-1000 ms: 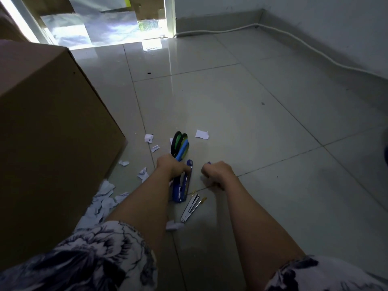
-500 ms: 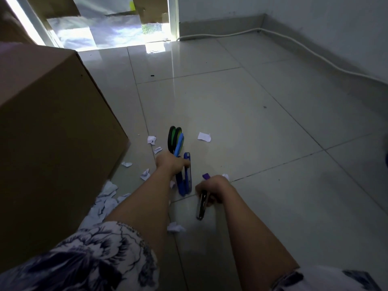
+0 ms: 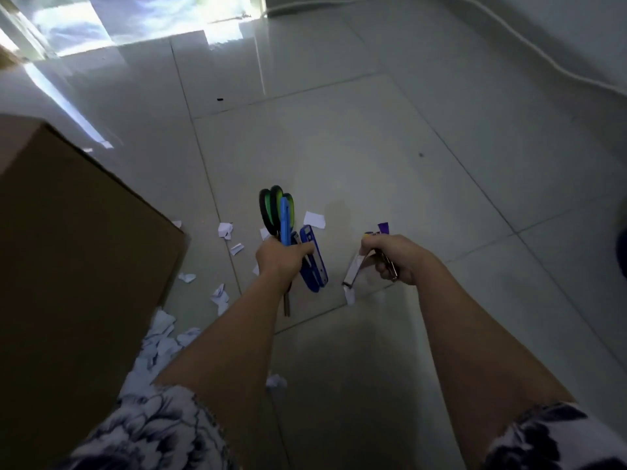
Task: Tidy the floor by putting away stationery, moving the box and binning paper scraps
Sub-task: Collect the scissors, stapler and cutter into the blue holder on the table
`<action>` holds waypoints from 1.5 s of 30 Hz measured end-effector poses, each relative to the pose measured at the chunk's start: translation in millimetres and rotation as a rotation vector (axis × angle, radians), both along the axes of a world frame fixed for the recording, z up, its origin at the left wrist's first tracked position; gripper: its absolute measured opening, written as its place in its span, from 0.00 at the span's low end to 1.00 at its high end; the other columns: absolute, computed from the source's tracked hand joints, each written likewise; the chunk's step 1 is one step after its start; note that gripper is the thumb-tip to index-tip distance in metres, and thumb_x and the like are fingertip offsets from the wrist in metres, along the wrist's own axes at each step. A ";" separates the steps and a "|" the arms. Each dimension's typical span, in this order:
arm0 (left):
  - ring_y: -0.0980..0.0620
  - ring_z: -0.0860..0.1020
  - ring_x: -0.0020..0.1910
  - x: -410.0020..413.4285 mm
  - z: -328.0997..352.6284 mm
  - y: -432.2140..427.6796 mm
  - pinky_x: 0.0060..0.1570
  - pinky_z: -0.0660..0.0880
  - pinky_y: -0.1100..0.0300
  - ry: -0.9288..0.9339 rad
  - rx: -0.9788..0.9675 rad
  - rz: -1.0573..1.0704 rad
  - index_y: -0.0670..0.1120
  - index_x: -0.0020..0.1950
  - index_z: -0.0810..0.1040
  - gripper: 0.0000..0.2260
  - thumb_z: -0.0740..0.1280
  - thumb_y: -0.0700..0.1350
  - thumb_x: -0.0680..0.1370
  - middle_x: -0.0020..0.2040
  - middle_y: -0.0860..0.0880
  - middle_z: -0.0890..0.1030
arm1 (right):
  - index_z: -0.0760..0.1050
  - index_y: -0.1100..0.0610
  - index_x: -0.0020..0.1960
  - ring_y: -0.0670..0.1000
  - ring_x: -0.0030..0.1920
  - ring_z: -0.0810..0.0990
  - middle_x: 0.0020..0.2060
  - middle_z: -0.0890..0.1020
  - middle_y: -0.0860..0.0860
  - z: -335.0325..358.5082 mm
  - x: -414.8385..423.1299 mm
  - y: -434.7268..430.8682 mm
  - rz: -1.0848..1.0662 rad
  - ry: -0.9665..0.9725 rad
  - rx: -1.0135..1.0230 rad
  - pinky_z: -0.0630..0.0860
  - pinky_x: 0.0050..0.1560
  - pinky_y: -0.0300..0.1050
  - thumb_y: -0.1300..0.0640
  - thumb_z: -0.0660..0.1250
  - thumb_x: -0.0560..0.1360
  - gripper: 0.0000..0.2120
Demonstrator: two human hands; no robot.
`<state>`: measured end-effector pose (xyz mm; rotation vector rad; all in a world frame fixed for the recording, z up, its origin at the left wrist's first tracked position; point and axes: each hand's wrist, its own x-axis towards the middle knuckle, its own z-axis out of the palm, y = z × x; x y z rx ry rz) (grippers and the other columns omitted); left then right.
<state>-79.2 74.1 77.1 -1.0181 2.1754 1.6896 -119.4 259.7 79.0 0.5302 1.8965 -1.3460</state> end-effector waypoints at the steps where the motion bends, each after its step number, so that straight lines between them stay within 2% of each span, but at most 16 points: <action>1: 0.54 0.70 0.31 2.3 24.1 6.6 0.26 0.67 0.66 -0.037 0.000 0.002 0.40 0.49 0.73 0.13 0.73 0.42 0.71 0.41 0.45 0.75 | 0.70 0.57 0.32 0.47 0.19 0.61 0.30 0.77 0.56 21.9 5.8 8.4 -0.023 -0.033 -0.034 0.58 0.21 0.32 0.60 0.64 0.70 0.09; 5: 0.53 0.68 0.28 18.3 106.5 31.0 0.25 0.67 0.63 -0.108 0.042 0.007 0.41 0.45 0.73 0.12 0.74 0.40 0.70 0.34 0.47 0.72 | 0.73 0.57 0.30 0.48 0.19 0.61 0.28 0.79 0.56 94.8 33.8 29.9 -0.070 -0.059 -0.053 0.56 0.23 0.35 0.57 0.64 0.69 0.10; 9: 0.53 0.67 0.26 33.5 248.0 65.7 0.25 0.66 0.63 -0.109 0.102 -0.024 0.46 0.36 0.71 0.11 0.74 0.38 0.69 0.30 0.48 0.70 | 0.74 0.59 0.32 0.49 0.20 0.62 0.28 0.78 0.57 232.6 57.3 56.7 -0.125 -0.040 -0.026 0.57 0.24 0.36 0.56 0.66 0.66 0.07; 11: 0.53 0.67 0.27 40.1 324.8 83.4 0.25 0.66 0.63 -0.089 0.128 -0.043 0.46 0.35 0.71 0.12 0.74 0.38 0.69 0.30 0.48 0.71 | 0.74 0.61 0.34 0.49 0.20 0.63 0.23 0.77 0.54 310.6 66.8 72.3 -0.102 -0.016 -0.009 0.57 0.23 0.36 0.56 0.67 0.67 0.08; 16: 0.50 0.66 0.25 50.1 483.4 123.3 0.27 0.66 0.60 -0.005 0.155 -0.065 0.45 0.32 0.70 0.14 0.75 0.40 0.66 0.28 0.47 0.70 | 0.75 0.63 0.37 0.48 0.18 0.65 0.21 0.78 0.54 473.7 83.1 112.2 -0.116 0.063 0.015 0.60 0.22 0.34 0.57 0.67 0.69 0.08; 22: 0.50 0.66 0.24 64.4 604.5 171.8 0.25 0.67 0.61 0.121 0.148 -0.154 0.43 0.35 0.71 0.12 0.75 0.40 0.66 0.28 0.46 0.70 | 0.76 0.63 0.36 0.48 0.19 0.65 0.35 0.84 0.62 598.2 110.5 167.6 -0.219 0.196 0.016 0.61 0.21 0.35 0.55 0.66 0.70 0.10; 28: 0.51 0.66 0.25 113.4 666.1 235.5 0.24 0.66 0.62 0.218 0.160 -0.263 0.43 0.34 0.71 0.12 0.74 0.39 0.67 0.29 0.46 0.70 | 0.76 0.61 0.35 0.48 0.21 0.65 0.33 0.83 0.59 661.4 175.5 220.5 -0.298 0.298 0.036 0.60 0.24 0.37 0.55 0.66 0.66 0.08; 32: 0.51 0.68 0.26 158.5 677.8 281.5 0.25 0.67 0.61 0.248 0.145 -0.351 0.41 0.40 0.73 0.11 0.74 0.39 0.66 0.31 0.46 0.71 | 0.77 0.61 0.35 0.48 0.21 0.65 0.33 0.83 0.59 686.8 233.2 253.0 -0.349 0.358 0.043 0.61 0.24 0.36 0.56 0.66 0.66 0.08; 37: 0.51 0.69 0.28 191.6 689.2 340.5 0.27 0.68 0.61 0.252 0.138 -0.422 0.40 0.45 0.75 0.13 0.75 0.40 0.66 0.33 0.46 0.72 | 0.79 0.64 0.37 0.48 0.20 0.66 0.26 0.80 0.55 706.7 281.5 311.5 -0.397 0.396 0.096 0.62 0.22 0.36 0.56 0.67 0.66 0.10; 41: 0.50 0.68 0.26 194.1 704.7 396.4 0.26 0.67 0.61 0.293 0.141 -0.471 0.40 0.44 0.74 0.12 0.75 0.39 0.66 0.32 0.46 0.72 | 0.78 0.63 0.37 0.49 0.19 0.67 0.29 0.79 0.57 714.0 300.1 371.7 -0.479 0.418 0.154 0.62 0.20 0.36 0.56 0.68 0.65 0.10; 45: 0.50 0.66 0.23 201.7 719.5 477.0 0.23 0.64 0.63 0.294 0.159 -0.525 0.41 0.38 0.70 0.12 0.75 0.38 0.67 0.29 0.45 0.69 | 0.78 0.64 0.37 0.50 0.19 0.66 0.29 0.79 0.59 720.6 317.2 451.2 -0.574 0.440 0.191 0.61 0.21 0.36 0.56 0.69 0.64 0.10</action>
